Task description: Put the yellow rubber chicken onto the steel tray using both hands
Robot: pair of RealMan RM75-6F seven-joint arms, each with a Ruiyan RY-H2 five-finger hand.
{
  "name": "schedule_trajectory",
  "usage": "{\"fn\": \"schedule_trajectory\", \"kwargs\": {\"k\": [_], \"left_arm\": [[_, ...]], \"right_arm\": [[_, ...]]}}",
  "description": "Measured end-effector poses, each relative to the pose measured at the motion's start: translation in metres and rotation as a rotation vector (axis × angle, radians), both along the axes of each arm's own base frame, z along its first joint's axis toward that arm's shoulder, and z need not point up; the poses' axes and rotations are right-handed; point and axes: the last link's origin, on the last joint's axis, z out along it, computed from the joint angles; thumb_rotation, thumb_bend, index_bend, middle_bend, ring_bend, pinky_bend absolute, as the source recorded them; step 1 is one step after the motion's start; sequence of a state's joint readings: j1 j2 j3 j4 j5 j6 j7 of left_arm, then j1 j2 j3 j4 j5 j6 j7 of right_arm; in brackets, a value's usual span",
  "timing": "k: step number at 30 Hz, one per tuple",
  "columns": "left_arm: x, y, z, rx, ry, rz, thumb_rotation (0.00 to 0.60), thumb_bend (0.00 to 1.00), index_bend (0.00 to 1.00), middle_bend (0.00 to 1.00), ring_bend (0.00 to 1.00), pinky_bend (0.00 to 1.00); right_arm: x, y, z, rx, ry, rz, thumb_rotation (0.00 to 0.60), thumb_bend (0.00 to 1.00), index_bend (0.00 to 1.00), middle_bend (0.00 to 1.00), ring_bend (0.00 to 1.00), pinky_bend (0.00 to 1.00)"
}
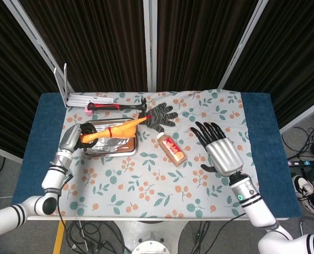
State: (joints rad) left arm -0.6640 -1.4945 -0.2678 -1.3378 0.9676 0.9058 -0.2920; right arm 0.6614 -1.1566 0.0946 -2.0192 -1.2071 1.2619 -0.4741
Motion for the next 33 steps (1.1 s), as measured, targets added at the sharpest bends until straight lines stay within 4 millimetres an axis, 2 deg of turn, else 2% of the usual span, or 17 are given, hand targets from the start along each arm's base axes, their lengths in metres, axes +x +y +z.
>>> {"fn": "schedule_trajectory", "kwargs": {"k": [5,8,10,14,17,25,30,31,33], "left_arm": [[-0.009,0.010,-0.016,0.026,0.031,0.057,0.600,0.56,0.69,0.59,0.39,0.25],[-0.013,0.012,-0.022,0.031,0.042,0.082,0.600,0.51,0.63,0.53,0.34,0.20],[-0.015,0.012,-0.024,0.022,0.057,0.085,0.600,0.44,0.55,0.46,0.28,0.18],[-0.018,0.010,-0.026,0.000,0.103,0.078,0.600,0.25,0.31,0.24,0.14,0.14],[-0.020,0.008,-0.027,-0.002,0.128,0.075,0.600,0.17,0.25,0.17,0.11,0.13],[-0.023,0.004,-0.029,0.014,0.176,0.062,0.600,0.09,0.21,0.14,0.10,0.13],[-0.021,-0.001,-0.015,0.049,0.169,0.038,0.600,0.09,0.21,0.14,0.10,0.13],[-0.021,-0.003,-0.010,0.052,0.172,0.032,0.600,0.09,0.21,0.15,0.10,0.13],[-0.024,-0.010,0.004,0.058,0.200,0.014,0.600,0.09,0.21,0.17,0.10,0.14]], "right_arm": [[-0.011,0.003,0.007,-0.017,-0.004,-0.021,0.600,0.00,0.00,0.00,0.00,0.06],[-0.017,0.003,0.010,-0.024,-0.009,-0.039,0.600,0.00,0.00,0.00,0.00,0.06],[-0.022,0.003,0.011,-0.027,-0.013,-0.051,0.600,0.00,0.00,0.00,0.00,0.06],[-0.029,0.003,0.014,-0.032,-0.019,-0.072,0.600,0.00,0.00,0.00,0.00,0.06],[-0.033,0.004,0.015,-0.029,-0.014,-0.082,0.600,0.00,0.00,0.00,0.00,0.06],[-0.044,0.006,0.017,-0.028,-0.034,-0.113,0.600,0.00,0.00,0.00,0.00,0.06],[-0.055,0.010,0.025,-0.046,-0.027,-0.134,0.600,0.00,0.00,0.00,0.00,0.06],[-0.057,0.011,0.026,-0.049,-0.026,-0.137,0.600,0.02,0.00,0.02,0.00,0.06],[-0.063,0.012,0.030,-0.056,-0.033,-0.145,0.600,0.13,0.00,0.10,0.02,0.09]]}}
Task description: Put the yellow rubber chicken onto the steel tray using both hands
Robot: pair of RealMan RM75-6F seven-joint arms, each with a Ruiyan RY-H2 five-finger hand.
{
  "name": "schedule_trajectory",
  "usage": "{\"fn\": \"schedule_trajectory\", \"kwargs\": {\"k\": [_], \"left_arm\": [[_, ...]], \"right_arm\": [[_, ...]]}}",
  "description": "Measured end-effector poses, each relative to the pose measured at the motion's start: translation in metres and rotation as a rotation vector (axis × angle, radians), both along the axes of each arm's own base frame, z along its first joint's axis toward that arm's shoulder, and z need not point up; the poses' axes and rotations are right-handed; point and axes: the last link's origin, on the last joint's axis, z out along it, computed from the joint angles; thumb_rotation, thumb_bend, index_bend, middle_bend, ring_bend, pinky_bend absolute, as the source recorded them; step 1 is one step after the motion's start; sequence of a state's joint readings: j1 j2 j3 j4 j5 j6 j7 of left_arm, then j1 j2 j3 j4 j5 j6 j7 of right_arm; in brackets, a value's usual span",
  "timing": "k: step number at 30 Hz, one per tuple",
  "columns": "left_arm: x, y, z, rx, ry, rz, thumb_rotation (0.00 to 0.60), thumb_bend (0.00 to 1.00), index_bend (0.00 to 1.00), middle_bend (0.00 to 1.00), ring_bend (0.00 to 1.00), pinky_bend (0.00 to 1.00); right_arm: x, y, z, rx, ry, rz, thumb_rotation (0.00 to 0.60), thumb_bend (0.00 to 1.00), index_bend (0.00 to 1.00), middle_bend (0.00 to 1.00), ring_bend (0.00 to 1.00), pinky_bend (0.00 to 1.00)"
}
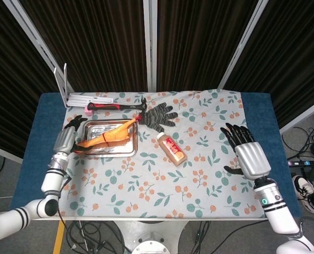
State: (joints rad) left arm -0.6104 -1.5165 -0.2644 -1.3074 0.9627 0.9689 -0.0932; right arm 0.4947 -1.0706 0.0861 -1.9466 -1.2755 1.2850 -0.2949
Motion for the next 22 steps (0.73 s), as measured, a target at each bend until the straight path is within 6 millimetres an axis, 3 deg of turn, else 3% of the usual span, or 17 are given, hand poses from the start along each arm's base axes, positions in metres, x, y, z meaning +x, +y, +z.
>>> {"fn": "schedule_trajectory", "kwargs": {"k": [1,3,8,12,18,22], "left_arm": [[-0.002,-0.003,0.008,0.005,0.022,-0.008,0.600,0.09,0.21,0.18,0.10,0.14],[-0.009,-0.012,0.029,0.038,0.087,-0.026,0.600,0.09,0.23,0.20,0.10,0.14],[-0.031,-0.043,0.058,0.149,0.222,-0.051,0.600,0.09,0.25,0.22,0.10,0.14],[-0.051,-0.089,0.081,0.208,0.306,-0.065,0.600,0.09,0.25,0.22,0.10,0.14],[-0.064,-0.148,0.096,0.230,0.329,-0.051,0.600,0.09,0.25,0.22,0.10,0.14],[-0.063,-0.172,0.099,0.217,0.315,-0.032,0.600,0.09,0.25,0.22,0.10,0.14]], "right_arm": [[-0.003,0.001,0.002,-0.005,-0.007,-0.004,0.600,0.20,0.01,0.14,0.04,0.12],[-0.012,0.004,0.006,-0.017,-0.029,-0.015,0.600,0.24,0.03,0.16,0.07,0.16],[-0.041,0.018,0.018,-0.065,-0.083,-0.034,0.600,0.23,0.01,0.11,0.04,0.15],[-0.071,0.040,0.030,-0.129,-0.096,-0.044,0.600,0.23,0.00,0.05,0.00,0.11],[-0.100,0.076,0.033,-0.178,-0.129,-0.078,0.600,0.22,0.00,0.05,0.00,0.10],[-0.109,0.091,0.030,-0.174,-0.144,-0.109,0.600,0.23,0.00,0.05,0.00,0.10]]}}
